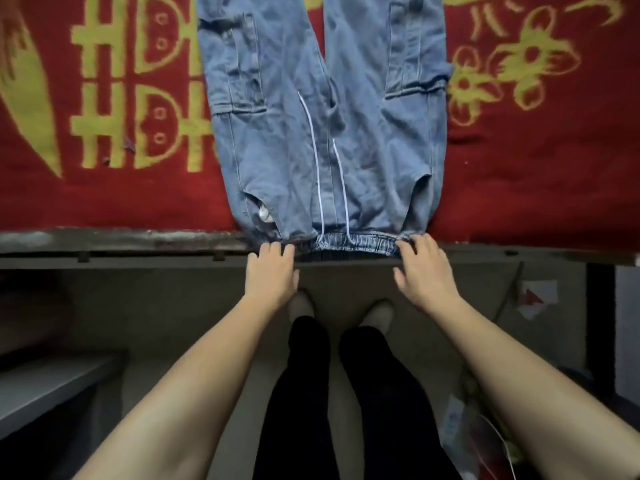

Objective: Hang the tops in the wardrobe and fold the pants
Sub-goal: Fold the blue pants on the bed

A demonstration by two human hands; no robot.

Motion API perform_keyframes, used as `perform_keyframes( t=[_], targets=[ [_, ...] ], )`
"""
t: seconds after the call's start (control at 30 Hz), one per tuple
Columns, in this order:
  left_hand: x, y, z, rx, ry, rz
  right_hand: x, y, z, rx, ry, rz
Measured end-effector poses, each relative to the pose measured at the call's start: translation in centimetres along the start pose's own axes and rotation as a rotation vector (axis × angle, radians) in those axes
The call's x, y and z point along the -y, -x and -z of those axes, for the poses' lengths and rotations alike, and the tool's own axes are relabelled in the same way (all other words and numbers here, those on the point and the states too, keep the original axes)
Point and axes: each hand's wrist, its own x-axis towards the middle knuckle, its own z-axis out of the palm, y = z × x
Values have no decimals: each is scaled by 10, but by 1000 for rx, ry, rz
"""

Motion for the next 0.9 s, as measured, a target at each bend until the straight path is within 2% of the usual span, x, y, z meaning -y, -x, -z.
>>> perform_keyframes(
  t=[0.1,0.23,0.43,0.63,0.7,0.8,0.9],
  targets=[
    [-2,-12,-9,-54,-46,-81,2,-7,-14,-89,109,31],
    [-6,-30,-10,-119,-89,-84,3,-21,-18,-115,281,82],
    [-12,-39,-8,-105,18,-81,4,-14,-21,-29,114,39],
    [-25,-52,3,-175,-25,-107,12,-28,-20,-16,306,22],
    [-25,-48,2,-194,1,-124,13,-26,-22,-77,329,8],
    [-19,-35,-1,-216,17,-119,5,-16,-27,-228,196,50],
    [-16,-24,-6,-182,6,-154,-8,-11,-28,-284,192,104]
  ],
)
